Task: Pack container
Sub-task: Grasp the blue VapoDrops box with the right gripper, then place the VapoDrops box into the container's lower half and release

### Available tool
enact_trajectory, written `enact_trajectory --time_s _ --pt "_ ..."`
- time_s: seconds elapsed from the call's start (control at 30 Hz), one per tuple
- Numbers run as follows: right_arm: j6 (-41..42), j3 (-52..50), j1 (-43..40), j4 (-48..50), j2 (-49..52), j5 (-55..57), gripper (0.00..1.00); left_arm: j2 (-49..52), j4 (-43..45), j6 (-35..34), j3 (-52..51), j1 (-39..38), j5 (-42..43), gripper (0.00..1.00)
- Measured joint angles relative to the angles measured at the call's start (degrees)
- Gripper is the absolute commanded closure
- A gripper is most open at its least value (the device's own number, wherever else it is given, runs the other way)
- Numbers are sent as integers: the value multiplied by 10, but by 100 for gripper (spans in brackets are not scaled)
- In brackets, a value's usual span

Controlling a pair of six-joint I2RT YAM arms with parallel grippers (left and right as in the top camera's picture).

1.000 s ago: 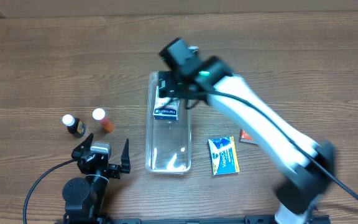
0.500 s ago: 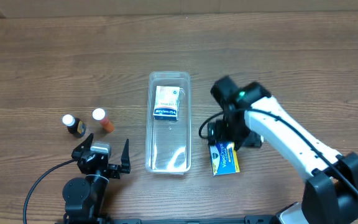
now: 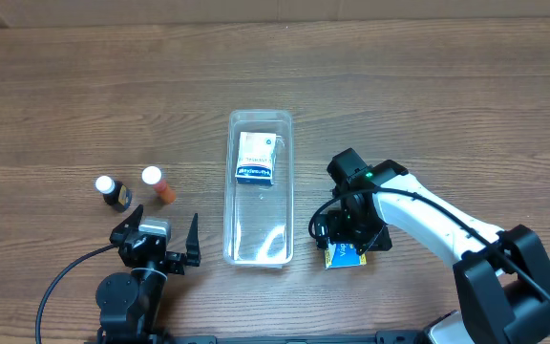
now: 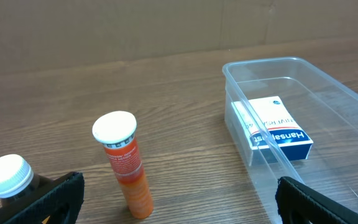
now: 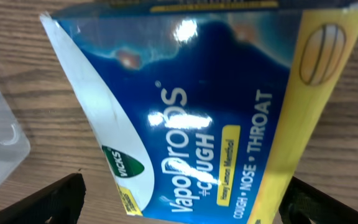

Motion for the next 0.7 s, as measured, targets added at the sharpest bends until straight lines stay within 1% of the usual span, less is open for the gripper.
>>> enact_trajectory --time_s 0.03,0.13,0.2,0.33,0.43,0.47,0.57,0.63,0.7 --pt "5 0 0 3 9 2 17 0 0 0 0 0 0 0" --pt "35 0 0 4 37 24 24 0 0 0 0 0 0 0" --pt "51 1 0 0 38 31 26 0 0 0 0 0 0 0" --pt "73 42 2 -65 35 64 27 0 0 0 0 0 0 0" --pt "79 117 2 -116 17 82 26 0 0 0 0 0 0 0" --pt "80 163 3 -125 3 87 27 0 0 0 0 0 0 0" --pt "83 278 22 -119 -32 95 26 0 0 0 0 0 0 0" --pt "85 309 47 -87 -43 97 25 0 0 0 0 0 0 0" --pt "91 320 83 -31 -44 97 25 0 0 0 0 0 0 0"
